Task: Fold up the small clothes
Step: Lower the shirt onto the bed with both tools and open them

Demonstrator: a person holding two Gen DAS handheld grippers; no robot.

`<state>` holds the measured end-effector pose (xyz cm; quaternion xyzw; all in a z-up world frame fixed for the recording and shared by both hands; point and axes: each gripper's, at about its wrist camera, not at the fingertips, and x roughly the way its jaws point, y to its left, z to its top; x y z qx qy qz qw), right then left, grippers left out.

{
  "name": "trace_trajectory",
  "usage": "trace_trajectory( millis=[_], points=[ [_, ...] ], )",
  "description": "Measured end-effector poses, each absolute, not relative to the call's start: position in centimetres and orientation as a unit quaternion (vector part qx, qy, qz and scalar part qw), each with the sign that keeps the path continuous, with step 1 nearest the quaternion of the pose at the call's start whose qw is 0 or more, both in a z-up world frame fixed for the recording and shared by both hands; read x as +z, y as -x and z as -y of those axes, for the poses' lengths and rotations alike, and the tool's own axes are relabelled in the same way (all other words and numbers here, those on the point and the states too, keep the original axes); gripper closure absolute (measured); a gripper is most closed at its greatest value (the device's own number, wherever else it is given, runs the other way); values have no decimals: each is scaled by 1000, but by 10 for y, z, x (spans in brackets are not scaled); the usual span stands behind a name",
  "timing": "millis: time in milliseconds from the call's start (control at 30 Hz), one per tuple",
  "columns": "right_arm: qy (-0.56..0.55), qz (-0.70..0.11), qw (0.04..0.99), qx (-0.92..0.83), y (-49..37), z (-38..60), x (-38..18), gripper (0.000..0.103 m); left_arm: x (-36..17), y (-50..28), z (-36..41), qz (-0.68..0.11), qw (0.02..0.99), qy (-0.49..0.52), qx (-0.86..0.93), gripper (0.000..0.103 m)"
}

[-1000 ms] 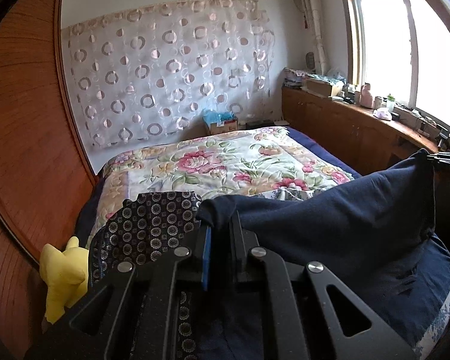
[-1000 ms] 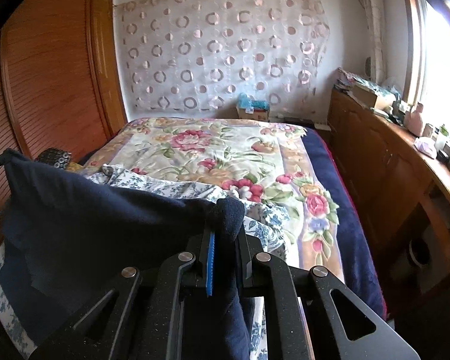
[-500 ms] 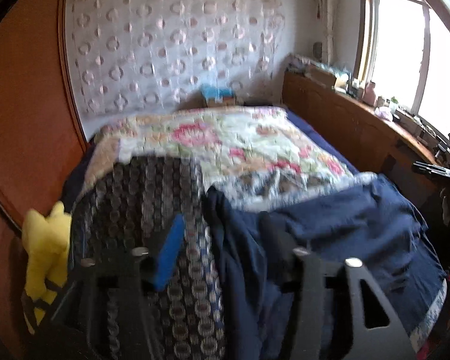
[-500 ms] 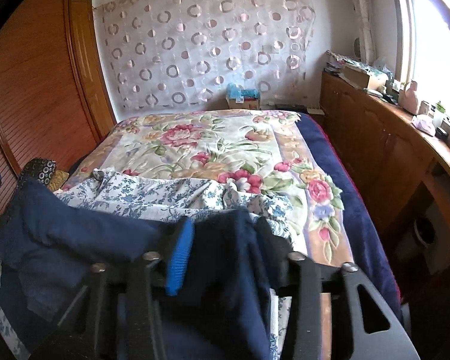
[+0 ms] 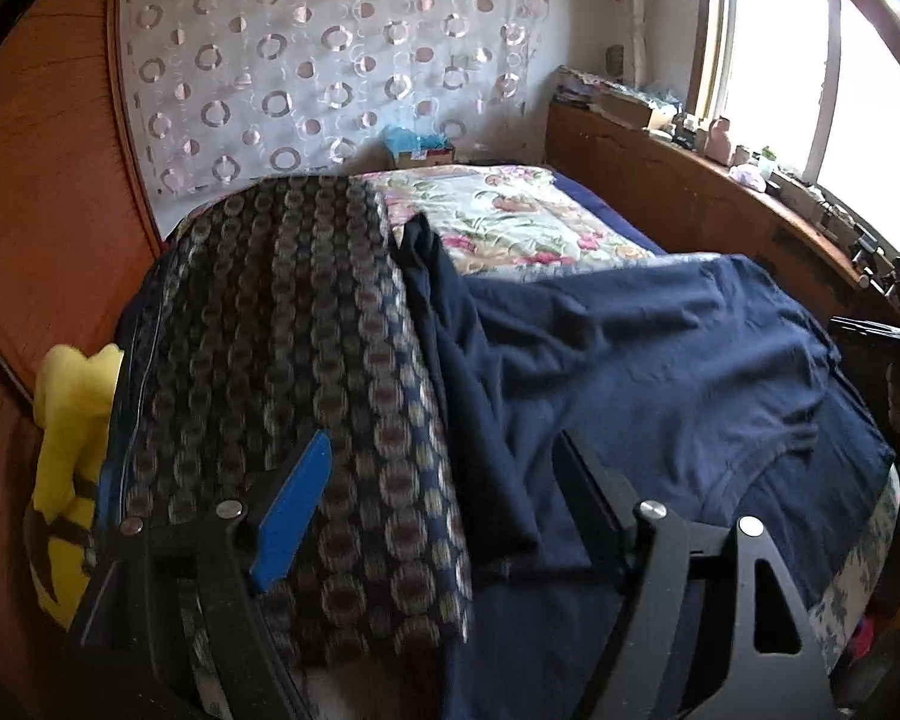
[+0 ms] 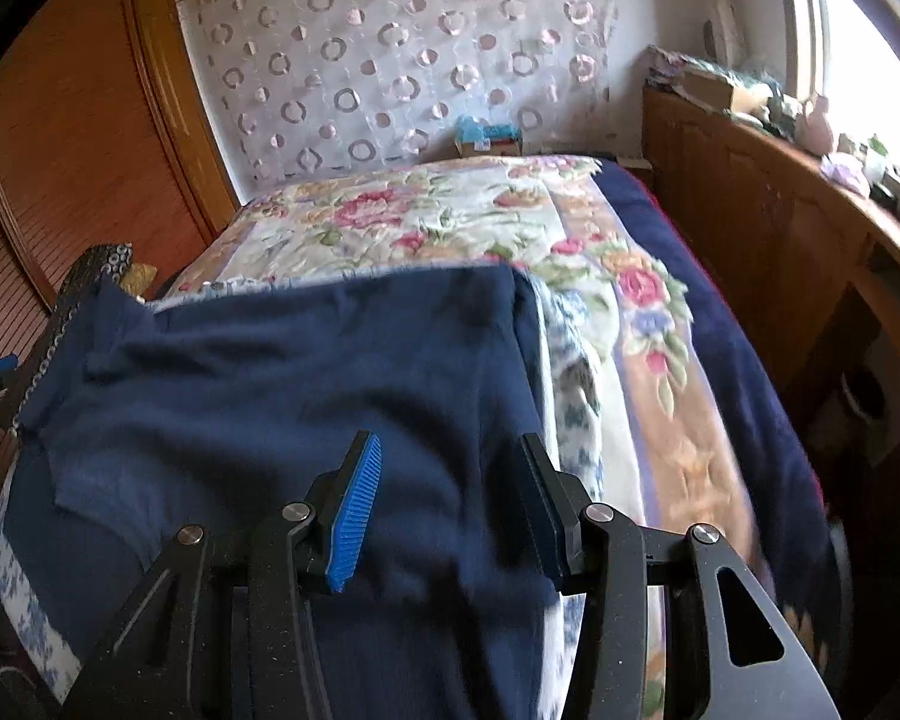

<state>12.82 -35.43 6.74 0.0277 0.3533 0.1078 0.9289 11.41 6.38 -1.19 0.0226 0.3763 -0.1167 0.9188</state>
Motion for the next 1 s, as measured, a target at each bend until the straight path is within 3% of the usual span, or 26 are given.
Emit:
trace_trajectory(
  millis=[600,800,1000],
  points=[
    [-30,-385,916,104,-84,354,50,55,-26,-78,-50,-363,924,-24,-116,26],
    [8,-380,921,90,-86,345,53,52,-30,-72,-36,-362,923,-34,-126,49],
    [28,-382,920,88,-85,338,50,47,-40,-82,-28,-374,919,-48,-114,58]
  ],
)
